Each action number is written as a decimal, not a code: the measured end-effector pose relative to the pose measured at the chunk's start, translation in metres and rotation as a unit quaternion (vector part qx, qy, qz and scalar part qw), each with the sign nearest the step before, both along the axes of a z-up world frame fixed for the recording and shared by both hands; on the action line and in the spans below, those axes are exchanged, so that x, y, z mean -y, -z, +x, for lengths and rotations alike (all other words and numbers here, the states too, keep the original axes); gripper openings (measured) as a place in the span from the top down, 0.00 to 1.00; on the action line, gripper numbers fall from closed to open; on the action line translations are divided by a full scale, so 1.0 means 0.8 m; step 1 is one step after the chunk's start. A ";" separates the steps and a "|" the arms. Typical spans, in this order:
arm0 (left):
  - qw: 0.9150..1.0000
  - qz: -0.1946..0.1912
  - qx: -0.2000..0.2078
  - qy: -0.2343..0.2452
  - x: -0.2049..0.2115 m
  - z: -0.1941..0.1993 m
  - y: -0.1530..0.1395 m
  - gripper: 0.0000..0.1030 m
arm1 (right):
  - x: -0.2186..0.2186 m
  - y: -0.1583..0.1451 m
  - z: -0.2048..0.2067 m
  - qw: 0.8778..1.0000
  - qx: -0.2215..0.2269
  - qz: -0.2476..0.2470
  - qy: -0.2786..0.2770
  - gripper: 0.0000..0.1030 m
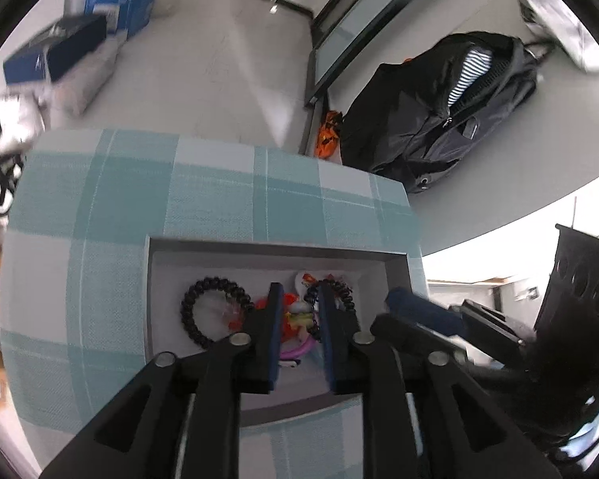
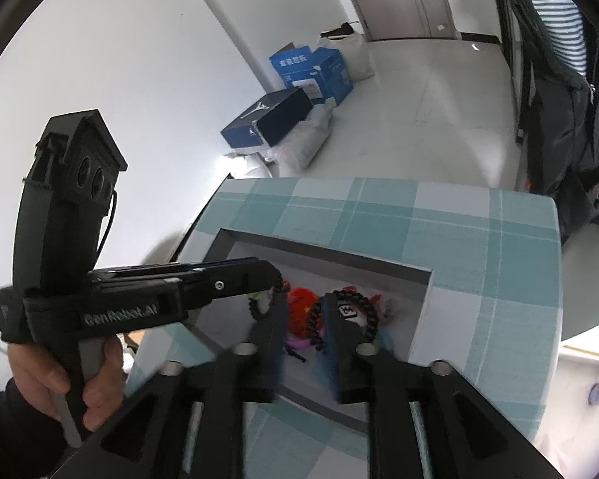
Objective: Organize jewelry
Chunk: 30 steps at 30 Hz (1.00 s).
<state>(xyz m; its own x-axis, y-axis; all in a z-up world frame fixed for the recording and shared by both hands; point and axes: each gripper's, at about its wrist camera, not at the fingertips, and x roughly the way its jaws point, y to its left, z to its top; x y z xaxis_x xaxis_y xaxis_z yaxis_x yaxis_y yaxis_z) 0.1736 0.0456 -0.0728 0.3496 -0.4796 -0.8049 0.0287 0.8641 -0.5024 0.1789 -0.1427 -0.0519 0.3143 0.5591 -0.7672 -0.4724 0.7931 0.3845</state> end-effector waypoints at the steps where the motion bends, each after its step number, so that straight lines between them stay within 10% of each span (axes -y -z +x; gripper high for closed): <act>1: 1.000 0.001 0.002 -0.005 -0.002 -0.001 -0.001 0.70 | 0.004 -0.002 -0.001 1.000 0.005 0.002 0.006 0.43; 4: 1.000 0.003 0.012 -0.020 -0.010 -0.008 -0.007 0.42 | 0.012 -0.009 -0.004 1.000 0.013 0.006 0.015 0.41; 24: 0.985 0.127 0.097 -0.057 -0.003 -0.084 -0.041 0.41 | 0.033 -0.040 -0.060 0.995 0.079 0.010 0.059 0.14; 30: 0.972 0.171 0.143 -0.070 0.006 -0.113 -0.052 0.19 | 0.039 -0.043 -0.088 0.993 0.097 0.023 0.068 0.04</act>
